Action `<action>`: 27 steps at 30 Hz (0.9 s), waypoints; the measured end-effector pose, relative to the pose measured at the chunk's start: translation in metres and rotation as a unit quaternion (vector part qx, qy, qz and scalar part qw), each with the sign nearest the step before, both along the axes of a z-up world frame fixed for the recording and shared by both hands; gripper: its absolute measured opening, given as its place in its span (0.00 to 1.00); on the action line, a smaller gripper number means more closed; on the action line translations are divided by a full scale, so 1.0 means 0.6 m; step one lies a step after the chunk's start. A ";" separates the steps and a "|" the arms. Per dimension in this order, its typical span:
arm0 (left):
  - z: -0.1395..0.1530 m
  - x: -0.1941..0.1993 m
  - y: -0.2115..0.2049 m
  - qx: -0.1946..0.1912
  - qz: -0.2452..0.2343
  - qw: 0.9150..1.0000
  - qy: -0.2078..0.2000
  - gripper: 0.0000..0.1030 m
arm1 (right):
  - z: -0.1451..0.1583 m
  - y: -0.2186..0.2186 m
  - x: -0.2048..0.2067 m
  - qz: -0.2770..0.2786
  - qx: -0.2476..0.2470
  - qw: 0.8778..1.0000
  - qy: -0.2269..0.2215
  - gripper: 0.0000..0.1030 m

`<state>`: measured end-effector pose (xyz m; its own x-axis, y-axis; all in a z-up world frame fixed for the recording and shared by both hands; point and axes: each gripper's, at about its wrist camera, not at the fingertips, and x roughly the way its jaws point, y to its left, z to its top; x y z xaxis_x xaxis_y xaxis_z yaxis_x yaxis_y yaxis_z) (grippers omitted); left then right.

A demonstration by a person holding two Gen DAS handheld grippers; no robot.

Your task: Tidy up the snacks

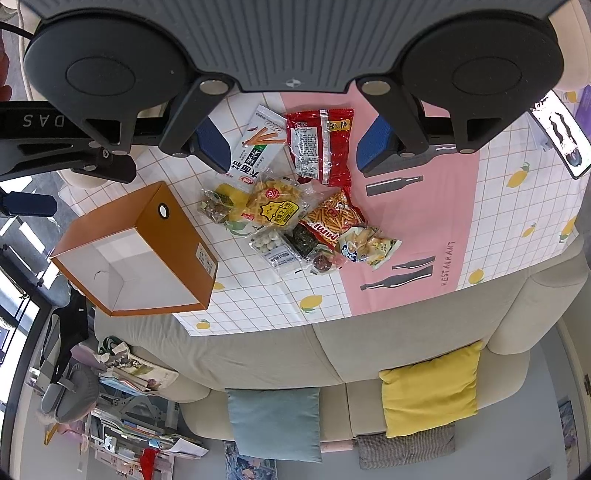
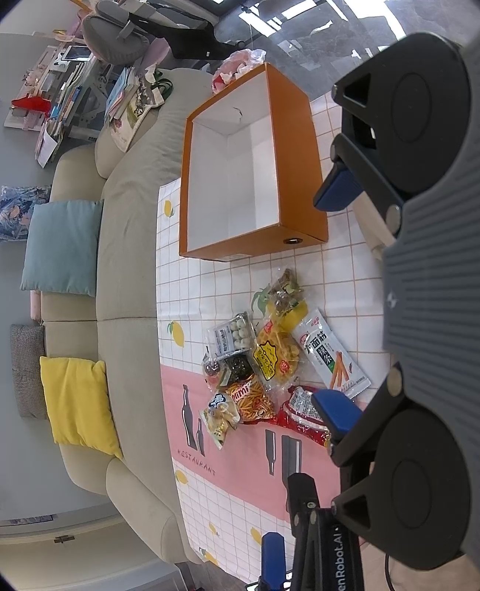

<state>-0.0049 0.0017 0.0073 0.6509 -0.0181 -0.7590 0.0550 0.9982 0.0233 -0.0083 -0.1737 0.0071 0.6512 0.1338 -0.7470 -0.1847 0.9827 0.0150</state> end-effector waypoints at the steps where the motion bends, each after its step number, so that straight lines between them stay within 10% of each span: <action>1: 0.000 0.000 0.000 0.000 0.000 1.000 0.000 0.88 | 0.001 -0.001 0.001 0.000 0.000 1.000 0.001 0.97; 17: 0.000 0.001 0.000 -0.009 -0.004 1.000 0.008 0.88 | -0.002 0.001 0.002 0.006 0.001 1.000 0.003 0.97; 25: -0.033 0.019 0.034 -0.051 -0.024 0.997 0.049 0.58 | -0.043 -0.009 0.023 0.017 0.058 0.998 0.004 0.96; 27: -0.048 0.033 0.043 -0.064 -0.023 0.996 0.066 0.44 | -0.057 -0.002 0.033 0.023 0.057 0.998 0.012 0.81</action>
<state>0.0149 0.0274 -0.0214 0.5423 -0.1474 -0.8272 0.0955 0.9889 -0.1136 0.0115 -0.1747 -0.0272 0.6254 0.2484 -0.7397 -0.2274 0.9649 0.1318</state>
